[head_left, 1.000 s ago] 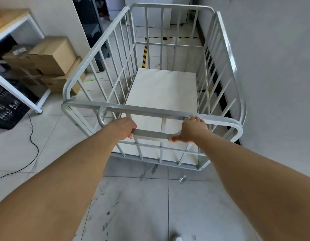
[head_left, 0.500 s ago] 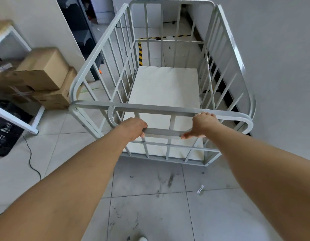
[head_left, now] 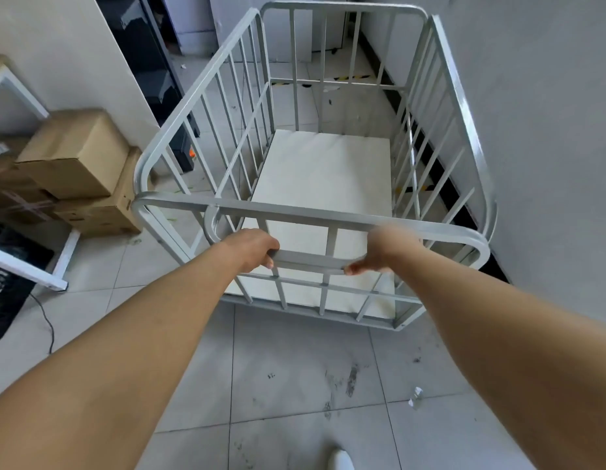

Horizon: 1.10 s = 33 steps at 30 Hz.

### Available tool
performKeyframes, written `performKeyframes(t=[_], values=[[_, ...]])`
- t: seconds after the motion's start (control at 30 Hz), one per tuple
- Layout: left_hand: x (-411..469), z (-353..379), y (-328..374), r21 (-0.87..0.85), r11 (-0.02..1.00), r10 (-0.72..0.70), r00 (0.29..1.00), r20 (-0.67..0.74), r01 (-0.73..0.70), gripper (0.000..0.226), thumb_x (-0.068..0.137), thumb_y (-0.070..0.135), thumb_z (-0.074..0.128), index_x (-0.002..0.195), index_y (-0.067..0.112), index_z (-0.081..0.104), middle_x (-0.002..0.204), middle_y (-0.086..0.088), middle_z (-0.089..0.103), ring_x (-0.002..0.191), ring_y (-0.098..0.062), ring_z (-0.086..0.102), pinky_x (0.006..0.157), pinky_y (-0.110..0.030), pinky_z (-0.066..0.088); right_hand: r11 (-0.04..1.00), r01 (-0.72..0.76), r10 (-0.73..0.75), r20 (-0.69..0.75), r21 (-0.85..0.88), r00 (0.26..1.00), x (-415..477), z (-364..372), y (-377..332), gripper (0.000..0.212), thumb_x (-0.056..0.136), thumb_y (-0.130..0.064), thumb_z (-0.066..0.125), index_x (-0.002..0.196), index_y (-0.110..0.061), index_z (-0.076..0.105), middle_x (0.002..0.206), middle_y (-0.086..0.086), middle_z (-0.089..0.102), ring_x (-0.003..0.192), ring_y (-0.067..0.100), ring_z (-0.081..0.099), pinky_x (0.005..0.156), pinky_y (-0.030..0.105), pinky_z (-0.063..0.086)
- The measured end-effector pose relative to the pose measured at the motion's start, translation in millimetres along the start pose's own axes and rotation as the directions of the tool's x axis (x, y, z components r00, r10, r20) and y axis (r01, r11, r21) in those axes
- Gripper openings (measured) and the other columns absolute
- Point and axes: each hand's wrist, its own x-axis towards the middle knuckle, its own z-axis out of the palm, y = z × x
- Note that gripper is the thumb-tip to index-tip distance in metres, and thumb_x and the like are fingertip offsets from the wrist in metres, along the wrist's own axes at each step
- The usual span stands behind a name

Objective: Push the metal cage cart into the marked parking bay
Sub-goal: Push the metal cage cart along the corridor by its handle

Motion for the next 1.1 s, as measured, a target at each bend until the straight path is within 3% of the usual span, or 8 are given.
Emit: performKeyframes(t=[0.2, 0.37, 0.47, 0.57, 0.7, 0.87, 1.1], values=[[22, -20, -46, 0.018, 1.000, 0.019, 1.000, -0.006, -0.019, 0.020, 0.091, -0.001, 0.047, 0.099, 0.007, 0.064, 0.099, -0.007, 0.066, 0.088, -0.024, 0.057, 0.059, -0.025, 0.034, 1.000, -0.013, 0.013, -0.006, 0.015, 1.000, 30, -19, -38, 0.067, 0.061, -0.080, 0.063, 0.061, -0.015, 0.048, 0.104, 0.008, 0.065, 0.111, 0.029, 0.058, 0.095, 0.038, 0.045], [46, -45, -85, 0.049, 0.997, 0.061, 0.998, 0.011, -0.061, 0.010, 0.094, 0.006, 0.052, 0.091, 0.010, 0.061, 0.086, -0.002, 0.056, 0.077, -0.021, 0.048, 0.059, -0.025, 0.034, 0.995, -0.075, 0.075, 0.010, 0.062, 0.997, 60, -35, -70, 0.070, 0.059, -0.079, 0.065, 0.064, -0.012, 0.046, 0.119, 0.014, 0.063, 0.120, 0.032, 0.052, 0.102, 0.040, 0.042], [59, -58, -102, 0.057, 0.996, 0.075, 0.997, 0.011, -0.075, 0.007, 0.093, 0.009, 0.055, 0.088, 0.010, 0.060, 0.089, -0.006, 0.056, 0.079, -0.023, 0.047, 0.068, -0.026, 0.034, 0.989, -0.114, 0.113, 0.018, 0.097, 0.993, 82, -38, -82, 0.083, 0.056, -0.080, 0.065, 0.095, -0.007, 0.061, 0.126, 0.016, 0.057, 0.124, 0.033, 0.047, 0.108, 0.043, 0.039], [77, -69, -117, 0.075, 0.991, 0.109, 0.994, -0.005, -0.109, 0.012, 0.093, 0.010, 0.056, 0.082, 0.012, 0.057, 0.097, -0.008, 0.063, 0.083, -0.024, 0.049, 0.070, -0.027, 0.035, 0.984, -0.146, 0.145, 0.021, 0.106, 0.989, 102, -44, -90, 0.100, 0.056, -0.081, 0.065, 0.120, -0.003, 0.059, 0.134, 0.017, 0.052, 0.129, 0.033, 0.042, 0.112, 0.043, 0.035], [105, -84, -129, 0.086, 0.986, 0.142, 0.990, -0.005, -0.141, 0.020, 0.092, 0.013, 0.058, 0.074, 0.015, 0.049, 0.090, -0.005, 0.057, 0.084, -0.024, 0.050, 0.070, -0.029, 0.037, 0.977, -0.176, 0.176, 0.009, 0.124, 0.984, 129, -56, -91, 0.107, 0.056, -0.079, 0.067, 0.130, -0.003, 0.053, 0.138, 0.016, 0.048, 0.132, 0.032, 0.040, 0.114, 0.043, 0.033], [141, -105, -134, 0.080, 0.988, 0.132, 0.991, -0.012, -0.130, 0.021, 0.093, 0.016, 0.060, 0.075, 0.014, 0.050, 0.082, -0.002, 0.052, 0.082, -0.023, 0.047, 0.069, -0.028, 0.035, 0.970, -0.180, 0.177, 0.032, 0.162, 0.984, 162, -77, -85, 0.101, 0.060, -0.074, 0.069, 0.129, -0.002, 0.053, 0.136, 0.016, 0.048, 0.131, 0.032, 0.039, 0.112, 0.041, 0.035], [197, -139, -130, 0.078, 0.992, 0.103, 0.994, -0.037, -0.100, 0.028, 0.090, 0.028, 0.066, 0.071, 0.014, 0.050, 0.077, -0.002, 0.051, 0.082, -0.024, 0.048, 0.069, -0.028, 0.037, 0.974, -0.160, 0.157, 0.028, 0.164, 0.987, 209, -107, -64, 0.106, 0.066, -0.070, 0.069, 0.141, 0.000, 0.041, 0.150, 0.018, 0.035, 0.143, 0.032, 0.025, 0.117, 0.042, 0.026]])
